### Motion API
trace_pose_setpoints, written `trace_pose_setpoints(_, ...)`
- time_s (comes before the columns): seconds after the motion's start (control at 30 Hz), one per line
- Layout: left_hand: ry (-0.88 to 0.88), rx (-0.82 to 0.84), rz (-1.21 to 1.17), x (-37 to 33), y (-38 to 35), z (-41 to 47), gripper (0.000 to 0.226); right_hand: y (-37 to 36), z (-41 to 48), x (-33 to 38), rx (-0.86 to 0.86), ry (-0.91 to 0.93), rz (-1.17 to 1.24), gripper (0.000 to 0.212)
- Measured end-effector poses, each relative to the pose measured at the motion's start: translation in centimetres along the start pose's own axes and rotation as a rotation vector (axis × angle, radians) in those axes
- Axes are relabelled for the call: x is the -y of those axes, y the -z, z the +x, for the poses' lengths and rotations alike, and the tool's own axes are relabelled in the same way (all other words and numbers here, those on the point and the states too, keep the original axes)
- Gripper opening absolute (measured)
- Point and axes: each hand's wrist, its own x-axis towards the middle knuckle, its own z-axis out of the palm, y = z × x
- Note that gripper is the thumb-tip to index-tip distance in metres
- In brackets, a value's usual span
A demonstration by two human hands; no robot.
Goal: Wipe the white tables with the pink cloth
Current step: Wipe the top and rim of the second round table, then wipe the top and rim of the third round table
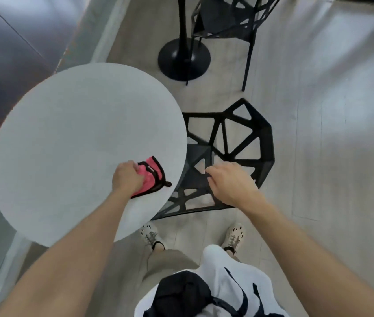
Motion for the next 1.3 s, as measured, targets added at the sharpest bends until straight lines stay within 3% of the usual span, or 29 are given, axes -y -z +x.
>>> trace_pose_setpoints(0.1,0.011,-0.041,-0.061,-4.9,0.0,-2.9,0.006,2.7,-3.8,-7.1,-0.073,-0.068,-0.008,0.028)
trace_pose_setpoints(0.4,-0.292,-0.063,-0.305,-25.9,-2.1,-13.4,0.017,6.2,-12.2,-23.5,-0.161,-0.147,0.017,0.03)
trace_pose_setpoints(0.57,-0.449,0.041,-0.349,-37.1,-4.0,-13.3,0.022,6.6,-12.2,-29.4,-0.172,-0.196,0.024,0.03)
trace_pose_setpoints(0.73,-0.553,0.125,-0.447,-48.0,-5.2,-10.8,0.038,8.8,-8.8,-37.4,-0.296,-0.282,0.243,0.031)
trace_pose_setpoints(0.87,-0.664,0.269,-0.466,-56.3,-6.6,-7.5,0.039,12.5,-4.0,-44.7,-0.376,-0.376,0.526,0.051)
trace_pose_setpoints(0.97,-0.733,0.328,-0.475,-61.8,-6.0,-5.7,0.031,16.3,-0.1,-49.9,-0.284,-0.397,0.678,0.062)
trace_pose_setpoints(1.1,-0.745,0.315,-0.521,-65.2,-4.1,-3.4,0.024,20.5,4.3,-53.3,-0.178,-0.21,0.796,0.027)
trace_pose_setpoints(1.3,-0.591,0.153,-0.802,-67.1,-1.4,2.1,0.028,26.2,14.5,-56.4,-0.155,-0.101,0.846,0.017)
